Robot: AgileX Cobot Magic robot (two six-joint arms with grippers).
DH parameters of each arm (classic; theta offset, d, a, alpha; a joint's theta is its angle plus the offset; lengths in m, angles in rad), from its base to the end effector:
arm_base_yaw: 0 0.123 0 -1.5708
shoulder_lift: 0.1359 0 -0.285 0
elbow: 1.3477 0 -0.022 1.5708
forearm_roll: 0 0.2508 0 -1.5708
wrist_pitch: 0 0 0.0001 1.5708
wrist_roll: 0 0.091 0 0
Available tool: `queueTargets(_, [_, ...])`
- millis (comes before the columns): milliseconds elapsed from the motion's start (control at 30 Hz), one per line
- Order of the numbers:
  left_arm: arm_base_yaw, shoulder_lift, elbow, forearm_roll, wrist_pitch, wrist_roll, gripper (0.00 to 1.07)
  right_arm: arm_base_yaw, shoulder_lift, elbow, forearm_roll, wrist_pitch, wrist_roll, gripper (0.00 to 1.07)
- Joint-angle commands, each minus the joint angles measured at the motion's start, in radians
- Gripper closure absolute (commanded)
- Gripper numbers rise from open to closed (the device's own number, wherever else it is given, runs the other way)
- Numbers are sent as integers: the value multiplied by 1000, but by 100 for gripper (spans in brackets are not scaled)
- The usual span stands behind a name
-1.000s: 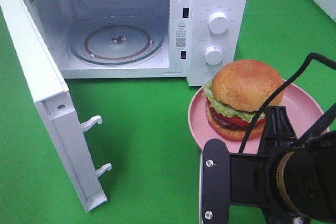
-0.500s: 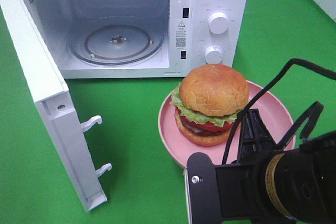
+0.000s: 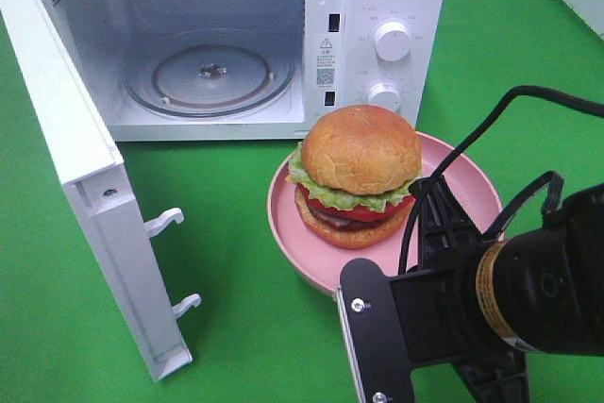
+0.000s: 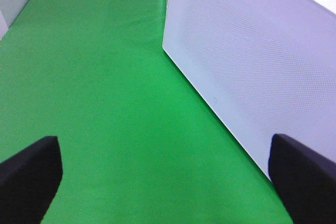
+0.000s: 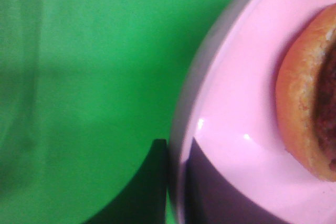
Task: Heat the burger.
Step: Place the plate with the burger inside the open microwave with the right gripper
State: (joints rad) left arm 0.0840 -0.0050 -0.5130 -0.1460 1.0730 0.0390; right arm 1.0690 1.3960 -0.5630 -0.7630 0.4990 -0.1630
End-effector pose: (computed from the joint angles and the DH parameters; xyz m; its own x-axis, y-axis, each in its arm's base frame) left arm -0.0071 -0.0123 0.2806 -0.4461 -0.0685 -0.8924 0.0169 0.9962 -0.0849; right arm 0.1348 0.1830 0.1764 0.2932 -0.9544 -0.0572 -0.8226 -0.2213 -0.5239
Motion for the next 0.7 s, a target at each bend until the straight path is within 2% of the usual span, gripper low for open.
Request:
queueTargets(33, [2, -16, -1, -1, -7, 1, 7, -58, -10, -5, 1, -106, -137, 107])
queueTargets(267, [2, -16, -1, -1, -7, 1, 7, -107, -10, -5, 84, -184, -302, 107])
queueTargets(333, [2, -16, -1, -1, -7, 1, 7, -127, -10, -5, 125, -209, -381, 107])
queueTargets(400, [2, -16, -1, -1, -7, 1, 7, -168, -10, -5, 215, -230, -565, 107])
queueTargets(433, [2, -16, -1, -1, -7, 1, 7, -168, -10, -5, 215, -230, -565, 107])
queueTargets(467, [2, -16, -1, -1, -7, 1, 7, -190, -10, -5, 272, -231, -662, 107])
queueTargets(700, [2, -16, -1, -1, -7, 1, 7, -254, -10, -5, 400, -236, -866, 107])
